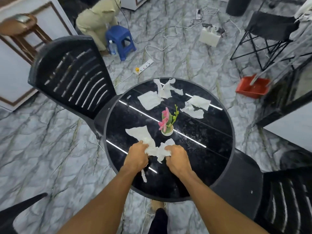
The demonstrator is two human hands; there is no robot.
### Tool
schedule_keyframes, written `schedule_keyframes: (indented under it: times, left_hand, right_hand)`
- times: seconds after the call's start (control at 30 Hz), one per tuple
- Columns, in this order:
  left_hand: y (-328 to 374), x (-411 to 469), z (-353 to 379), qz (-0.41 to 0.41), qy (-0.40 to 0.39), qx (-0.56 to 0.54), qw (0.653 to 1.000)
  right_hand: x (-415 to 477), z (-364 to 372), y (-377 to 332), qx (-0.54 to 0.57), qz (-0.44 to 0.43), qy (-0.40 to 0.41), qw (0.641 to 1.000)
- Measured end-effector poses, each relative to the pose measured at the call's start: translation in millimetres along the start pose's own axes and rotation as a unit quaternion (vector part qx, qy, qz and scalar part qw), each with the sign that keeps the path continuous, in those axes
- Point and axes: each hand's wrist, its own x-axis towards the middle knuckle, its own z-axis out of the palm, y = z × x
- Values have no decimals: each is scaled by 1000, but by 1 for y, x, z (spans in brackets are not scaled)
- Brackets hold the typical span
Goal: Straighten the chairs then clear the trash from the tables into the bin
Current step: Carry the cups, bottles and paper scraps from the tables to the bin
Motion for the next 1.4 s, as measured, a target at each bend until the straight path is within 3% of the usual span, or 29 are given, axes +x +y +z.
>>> schedule_keyframes:
  times: [0.2,0.4,0.6,0.8,0.93,1.1,1.27,1.4]
  left_hand:
    - [-4,-11,12,42,10,-11,999]
    - [42,-31,31,111,17,-4,994]
    - [129,-73,72,213,6,-7,977]
    - [256,-146,126,361,21,-58,931]
    - [360,-211,164,462,-5,-52,885]
    - [481,-297,230,583,-72,-62,807]
    - [551,-392,331,630,-184,-25,754]
    - [574,-472,420,695,-256,40,671]
  right_hand:
    - [-4,-7,6,2,33,5,999]
    - [-42,-45,43,49,87,54,994]
    - [-132,-99,105,110,149,156,970]
    - [-260,-173,178,144,174,295,929]
    - [-357,-228,233,131,210,395,885]
    - [-487,-270,306,124,302,524,787]
    - [-618,-246,367,177,432,579,669]
    - [-713,-211,397,204,540,549,604]
